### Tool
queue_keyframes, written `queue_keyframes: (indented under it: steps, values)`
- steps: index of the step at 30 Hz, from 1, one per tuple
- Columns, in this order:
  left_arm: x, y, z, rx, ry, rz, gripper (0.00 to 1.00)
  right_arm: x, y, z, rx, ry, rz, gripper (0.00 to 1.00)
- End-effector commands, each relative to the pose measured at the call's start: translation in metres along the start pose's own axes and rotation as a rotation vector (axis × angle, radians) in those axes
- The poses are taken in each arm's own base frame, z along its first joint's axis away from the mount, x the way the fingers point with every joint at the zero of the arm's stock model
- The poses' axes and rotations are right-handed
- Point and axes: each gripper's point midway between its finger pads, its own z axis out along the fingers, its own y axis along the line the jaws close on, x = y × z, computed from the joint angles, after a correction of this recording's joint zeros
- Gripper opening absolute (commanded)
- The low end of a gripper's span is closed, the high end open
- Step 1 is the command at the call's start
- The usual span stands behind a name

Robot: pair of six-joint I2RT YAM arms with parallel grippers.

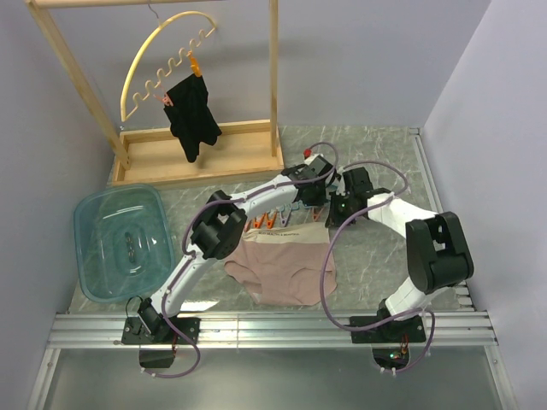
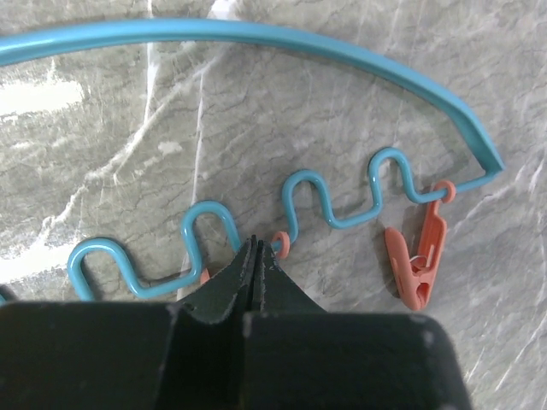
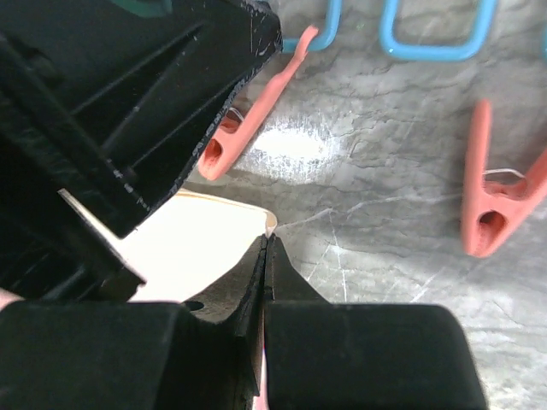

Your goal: Clip the underwear to the hanger

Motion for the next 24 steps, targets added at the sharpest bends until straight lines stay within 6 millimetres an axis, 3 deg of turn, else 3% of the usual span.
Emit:
queue_keyframes:
  steps: [1,3,6,7,8,9,10,12,13,16,17,19,20,24]
  values:
    - [-0.019,-0.019,-0.021,0.064,-0.044,-0.013,0.00,-0.009,0.003,0.004,0.007,-0.032,-0.028,0.00]
    - [-0.020,-0.019,-0.022,0.068,-0.040,-0.011,0.03,-0.005,0.004,0.002,-0.006,-0.026,-0.042,0.00]
    - [-0.024,-0.019,-0.029,0.084,-0.047,-0.002,0.35,-0.005,0.013,-0.009,-0.061,-0.045,-0.070,0.00]
    - [-0.035,-0.022,-0.043,0.099,-0.077,-0.003,0.52,-0.006,0.018,-0.013,-0.086,-0.050,-0.078,0.03]
    - [-0.041,-0.021,-0.050,0.103,-0.097,-0.003,0.59,-0.009,0.021,-0.020,-0.098,-0.071,-0.086,0.19]
    - [-0.037,-0.013,-0.051,0.096,-0.093,0.001,0.65,-0.011,0.024,-0.024,-0.104,-0.081,-0.092,0.26]
    - [-0.057,-0.017,-0.071,0.128,-0.146,-0.005,0.73,-0.013,0.025,-0.029,-0.108,-0.092,-0.092,0.30]
    - [-0.064,-0.009,-0.082,0.132,-0.165,0.004,0.76,-0.024,0.026,-0.042,-0.108,-0.134,-0.087,0.39]
    - [-0.079,-0.008,-0.099,0.145,-0.200,-0.004,0.78,-0.028,0.026,-0.046,-0.103,-0.146,-0.084,0.40]
    - [-0.095,0.008,-0.116,0.131,-0.229,-0.006,0.83,-0.048,0.023,-0.056,-0.055,-0.186,-0.083,0.43]
    - [-0.092,0.015,-0.116,0.113,-0.215,-0.002,0.84,-0.057,0.023,-0.057,-0.028,-0.186,-0.079,0.45]
    - [-0.101,0.029,-0.125,0.092,-0.233,0.015,0.87,-0.061,0.023,-0.051,0.000,-0.159,-0.089,0.51]
    - [-0.096,0.037,-0.124,0.074,-0.219,0.026,0.88,-0.064,0.018,-0.042,0.043,-0.118,-0.098,0.54]
    - [-0.106,0.061,-0.139,0.065,-0.252,0.043,0.93,-0.065,0.016,-0.019,0.098,-0.034,-0.114,0.56]
